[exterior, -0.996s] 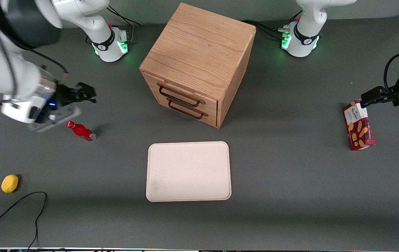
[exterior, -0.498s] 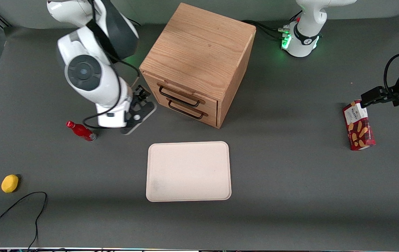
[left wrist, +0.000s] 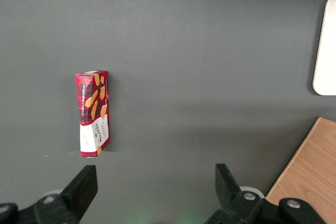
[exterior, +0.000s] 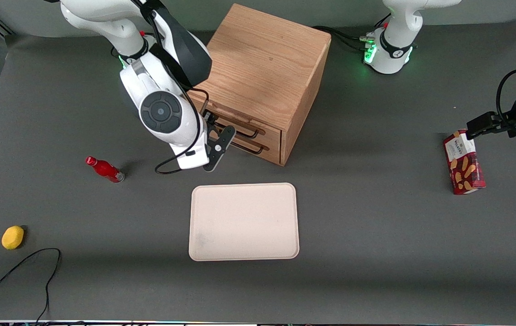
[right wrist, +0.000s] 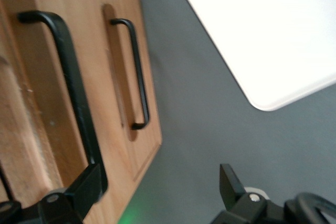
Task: Open upper drawer
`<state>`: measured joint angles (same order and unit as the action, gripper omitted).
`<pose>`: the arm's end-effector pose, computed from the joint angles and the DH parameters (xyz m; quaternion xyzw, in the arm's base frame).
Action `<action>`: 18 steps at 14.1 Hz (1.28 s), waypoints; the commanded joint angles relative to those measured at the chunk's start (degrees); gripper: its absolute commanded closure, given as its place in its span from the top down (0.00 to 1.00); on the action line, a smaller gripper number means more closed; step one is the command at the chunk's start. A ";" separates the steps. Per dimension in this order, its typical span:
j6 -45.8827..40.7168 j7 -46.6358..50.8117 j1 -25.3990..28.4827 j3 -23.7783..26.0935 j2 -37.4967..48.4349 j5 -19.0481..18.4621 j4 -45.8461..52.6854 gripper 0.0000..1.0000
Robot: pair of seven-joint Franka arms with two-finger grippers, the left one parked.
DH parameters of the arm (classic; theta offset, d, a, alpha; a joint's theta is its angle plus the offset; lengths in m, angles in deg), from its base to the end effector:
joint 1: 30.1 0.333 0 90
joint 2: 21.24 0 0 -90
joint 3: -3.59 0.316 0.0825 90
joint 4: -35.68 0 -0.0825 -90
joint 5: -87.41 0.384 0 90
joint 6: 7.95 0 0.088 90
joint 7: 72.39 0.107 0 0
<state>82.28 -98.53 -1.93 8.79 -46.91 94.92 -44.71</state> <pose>0.5478 0.3659 0.4306 -0.8623 -0.4803 0.1415 0.0761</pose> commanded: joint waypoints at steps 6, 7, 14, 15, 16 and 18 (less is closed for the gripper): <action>-1.19 -7.34 -0.40 -0.02 -4.12 5.41 4.36 1.00; -1.45 -7.87 -0.40 -0.02 -4.21 6.11 4.37 1.00; -3.30 -9.01 -0.49 -0.45 -4.21 8.84 4.37 1.00; -3.30 -9.02 -0.49 -0.46 -4.30 8.84 4.37 1.00; -3.30 -9.02 -0.49 -0.54 -4.30 8.84 4.37 1.00; -2.95 -9.10 -0.49 -0.54 -4.74 8.84 4.37 1.00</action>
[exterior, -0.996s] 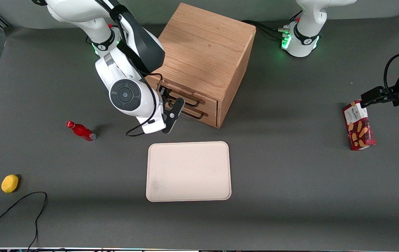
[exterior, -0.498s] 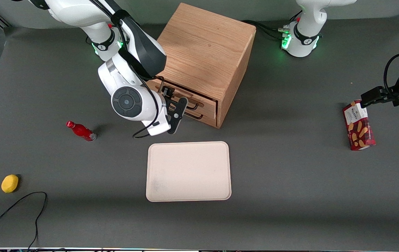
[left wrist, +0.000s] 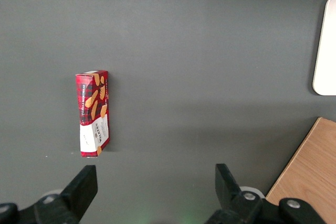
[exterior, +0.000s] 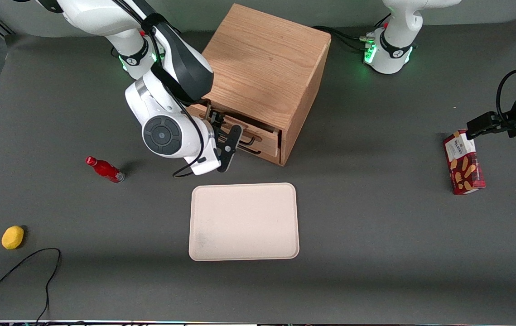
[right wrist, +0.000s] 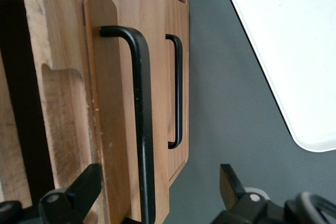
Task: Open upper drawer
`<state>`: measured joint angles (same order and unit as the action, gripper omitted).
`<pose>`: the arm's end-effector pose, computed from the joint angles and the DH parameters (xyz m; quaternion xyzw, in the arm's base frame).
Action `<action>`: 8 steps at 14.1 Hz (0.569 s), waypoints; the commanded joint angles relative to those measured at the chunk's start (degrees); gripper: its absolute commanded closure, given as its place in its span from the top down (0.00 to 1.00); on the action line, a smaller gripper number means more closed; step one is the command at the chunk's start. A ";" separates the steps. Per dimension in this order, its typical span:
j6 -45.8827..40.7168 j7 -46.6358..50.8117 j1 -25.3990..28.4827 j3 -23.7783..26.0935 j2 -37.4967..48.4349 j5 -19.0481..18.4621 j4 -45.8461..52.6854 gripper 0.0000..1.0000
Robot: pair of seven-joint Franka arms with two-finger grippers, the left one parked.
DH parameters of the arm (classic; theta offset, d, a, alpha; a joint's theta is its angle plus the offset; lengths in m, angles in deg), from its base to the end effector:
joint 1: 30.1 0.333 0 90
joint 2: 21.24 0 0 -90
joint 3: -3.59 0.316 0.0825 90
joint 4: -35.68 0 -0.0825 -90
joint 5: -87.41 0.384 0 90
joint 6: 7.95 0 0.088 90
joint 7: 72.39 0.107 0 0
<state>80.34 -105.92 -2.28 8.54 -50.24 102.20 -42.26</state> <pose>0.5514 0.3757 0.4125 -0.8272 -0.5178 0.1584 0.1500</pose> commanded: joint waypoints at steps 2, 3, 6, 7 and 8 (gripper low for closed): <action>-0.67 -1.71 -0.14 -0.39 -1.76 1.47 1.92 1.00; -0.58 -1.71 -0.14 -0.39 -1.85 1.39 2.01 1.00; 0.48 -1.62 -0.23 -0.47 -2.38 1.21 2.09 1.00; 0.74 -1.53 -0.23 -0.56 -2.38 0.95 2.44 1.00; 0.92 -1.36 -0.49 -0.74 -2.55 0.77 2.97 1.00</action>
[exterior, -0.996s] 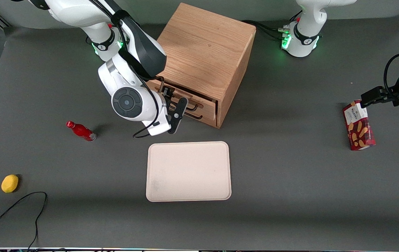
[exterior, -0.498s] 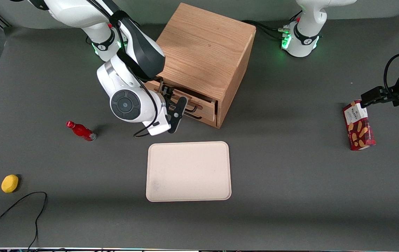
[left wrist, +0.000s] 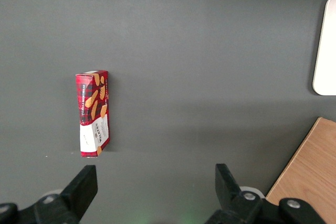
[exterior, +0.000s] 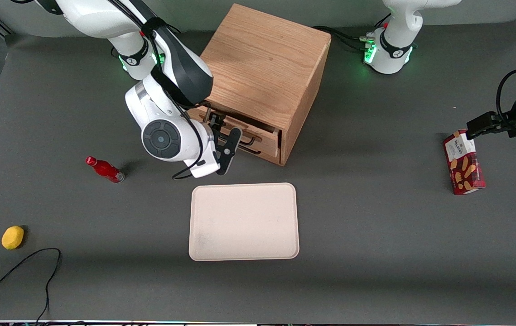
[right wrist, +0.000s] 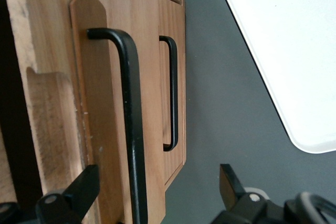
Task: Open upper drawer
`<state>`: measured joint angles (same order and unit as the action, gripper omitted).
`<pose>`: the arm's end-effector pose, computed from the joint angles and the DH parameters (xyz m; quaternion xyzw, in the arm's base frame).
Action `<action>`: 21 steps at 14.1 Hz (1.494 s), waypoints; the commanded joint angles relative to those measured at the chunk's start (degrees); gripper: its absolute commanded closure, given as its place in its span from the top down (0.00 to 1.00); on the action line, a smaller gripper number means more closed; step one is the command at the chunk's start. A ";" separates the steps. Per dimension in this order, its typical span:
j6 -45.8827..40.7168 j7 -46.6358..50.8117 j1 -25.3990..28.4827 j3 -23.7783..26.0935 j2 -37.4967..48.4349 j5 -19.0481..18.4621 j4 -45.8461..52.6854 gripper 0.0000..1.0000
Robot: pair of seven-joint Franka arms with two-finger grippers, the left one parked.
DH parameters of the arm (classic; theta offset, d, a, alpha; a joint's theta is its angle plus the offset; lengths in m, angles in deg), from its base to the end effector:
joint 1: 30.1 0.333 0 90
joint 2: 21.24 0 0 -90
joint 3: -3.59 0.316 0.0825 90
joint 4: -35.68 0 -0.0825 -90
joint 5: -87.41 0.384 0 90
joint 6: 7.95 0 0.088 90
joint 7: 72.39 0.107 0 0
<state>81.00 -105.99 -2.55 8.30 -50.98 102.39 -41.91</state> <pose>0.5575 0.3730 0.4071 -0.8302 -0.5134 0.1554 0.1516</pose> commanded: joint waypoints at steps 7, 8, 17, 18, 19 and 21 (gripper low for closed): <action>2.63 -1.38 -0.05 -0.67 -3.05 0.75 3.50 1.00; 3.07 -1.38 0.04 -0.67 -3.13 0.84 3.42 1.00; 5.27 -1.64 -0.40 -0.84 -4.72 0.40 3.59 1.00; 5.36 -1.73 -0.66 -0.84 -4.72 0.40 3.59 1.00; 5.44 -1.73 -1.53 -0.84 -4.72 0.49 3.59 1.00; 5.79 -1.73 -1.72 -1.02 -4.72 0.40 3.59 1.00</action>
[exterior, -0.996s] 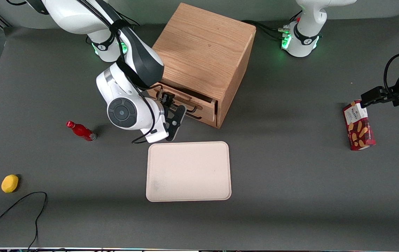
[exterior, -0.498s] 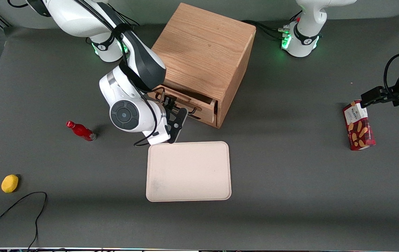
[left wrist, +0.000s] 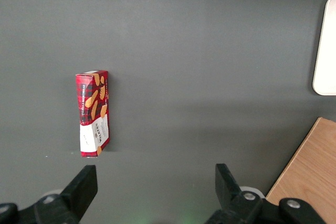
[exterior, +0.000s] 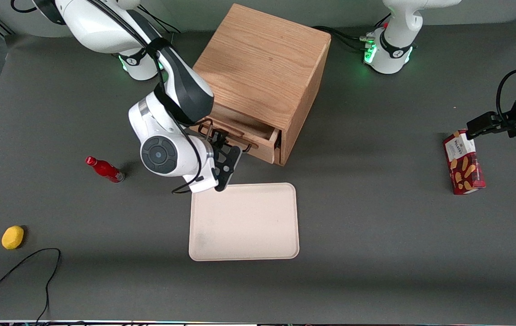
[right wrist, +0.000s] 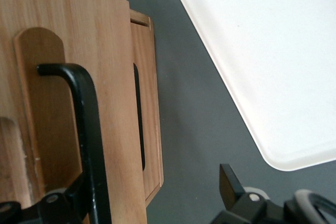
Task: Open upper drawer
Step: 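Pull the upper drawer outward by its handle with the right gripper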
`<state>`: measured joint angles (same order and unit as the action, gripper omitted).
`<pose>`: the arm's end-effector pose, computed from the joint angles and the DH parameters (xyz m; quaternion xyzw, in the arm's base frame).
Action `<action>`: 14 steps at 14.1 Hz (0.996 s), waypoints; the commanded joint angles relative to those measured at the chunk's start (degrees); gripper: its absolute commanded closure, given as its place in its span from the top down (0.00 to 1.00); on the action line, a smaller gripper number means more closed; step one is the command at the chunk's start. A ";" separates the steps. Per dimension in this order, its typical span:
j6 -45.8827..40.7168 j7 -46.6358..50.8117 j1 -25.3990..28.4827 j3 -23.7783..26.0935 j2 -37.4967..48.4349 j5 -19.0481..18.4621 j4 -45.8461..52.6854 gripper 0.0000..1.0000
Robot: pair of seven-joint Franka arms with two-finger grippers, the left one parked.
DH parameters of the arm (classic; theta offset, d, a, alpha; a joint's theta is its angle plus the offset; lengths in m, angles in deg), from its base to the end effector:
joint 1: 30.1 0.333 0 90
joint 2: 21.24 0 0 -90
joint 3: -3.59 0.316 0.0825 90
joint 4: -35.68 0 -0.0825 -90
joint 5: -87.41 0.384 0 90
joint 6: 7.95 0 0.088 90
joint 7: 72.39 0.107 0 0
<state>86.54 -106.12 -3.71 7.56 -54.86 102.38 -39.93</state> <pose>0.5895 0.3638 0.3809 -0.8471 -0.4949 0.1219 0.1507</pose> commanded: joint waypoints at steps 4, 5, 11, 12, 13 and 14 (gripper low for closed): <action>1.83 -2.48 -1.16 -0.37 -0.92 0.41 1.61 1.00; 2.18 -2.48 -1.16 -0.37 -0.92 0.41 1.61 1.00; 4.56 -4.84 -3.01 -0.37 -1.54 0.58 1.70 1.00; 4.56 -5.28 -3.01 -0.37 -1.62 0.58 1.61 1.00; 4.56 -5.38 -3.10 -0.37 -1.63 0.58 1.69 1.00; 4.56 -5.46 -3.27 -0.37 -1.71 0.67 1.70 1.00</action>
<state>91.02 -109.93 -6.93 7.27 -55.51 102.38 -39.90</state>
